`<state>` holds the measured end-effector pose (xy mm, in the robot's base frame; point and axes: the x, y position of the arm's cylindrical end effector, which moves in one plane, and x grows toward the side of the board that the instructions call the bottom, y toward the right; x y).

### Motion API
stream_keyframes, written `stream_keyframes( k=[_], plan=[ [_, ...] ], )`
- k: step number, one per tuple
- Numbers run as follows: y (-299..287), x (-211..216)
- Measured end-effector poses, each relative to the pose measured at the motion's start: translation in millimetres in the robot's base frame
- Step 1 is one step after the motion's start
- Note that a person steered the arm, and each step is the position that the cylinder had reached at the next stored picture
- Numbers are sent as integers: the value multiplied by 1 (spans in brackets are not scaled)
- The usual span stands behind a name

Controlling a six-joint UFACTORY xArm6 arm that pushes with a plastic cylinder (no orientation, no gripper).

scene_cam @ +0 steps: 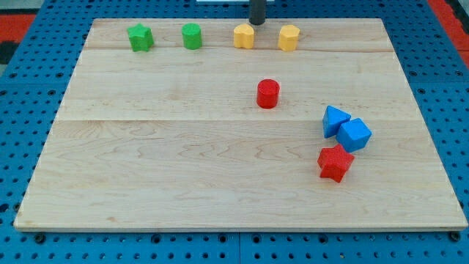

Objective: Move the blue cube vertically below to the red circle

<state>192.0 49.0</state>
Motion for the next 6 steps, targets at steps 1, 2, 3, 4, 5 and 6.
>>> stream_keyframes(
  k=[1,2,3,4,5,6],
  plan=[
    [6,0],
    [78,0],
    [119,0],
    [169,58],
    [227,120],
    [231,195]
  ],
)
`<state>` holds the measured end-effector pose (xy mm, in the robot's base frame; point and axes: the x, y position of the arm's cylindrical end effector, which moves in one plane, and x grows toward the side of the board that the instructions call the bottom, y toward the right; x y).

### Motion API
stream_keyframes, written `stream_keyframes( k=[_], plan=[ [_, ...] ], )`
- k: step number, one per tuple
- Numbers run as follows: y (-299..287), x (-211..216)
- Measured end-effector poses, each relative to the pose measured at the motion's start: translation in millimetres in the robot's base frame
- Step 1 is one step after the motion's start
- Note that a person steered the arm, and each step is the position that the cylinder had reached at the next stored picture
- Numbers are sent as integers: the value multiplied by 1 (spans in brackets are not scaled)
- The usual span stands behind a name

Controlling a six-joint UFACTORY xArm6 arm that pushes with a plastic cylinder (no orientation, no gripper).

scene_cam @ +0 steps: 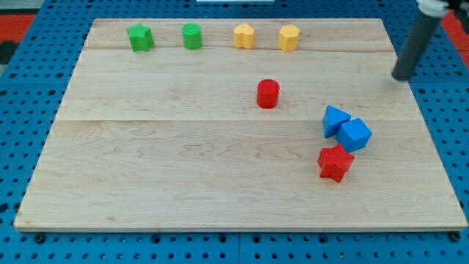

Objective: Move the blue cube vertically below to the red circle

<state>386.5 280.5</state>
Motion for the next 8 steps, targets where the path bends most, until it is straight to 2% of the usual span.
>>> stream_keyframes(
  k=[2,5,6,7,8],
  plan=[
    [-28,85],
    [-160,93],
    [-155,95],
    [-102,94],
    [-110,109]
  ],
)
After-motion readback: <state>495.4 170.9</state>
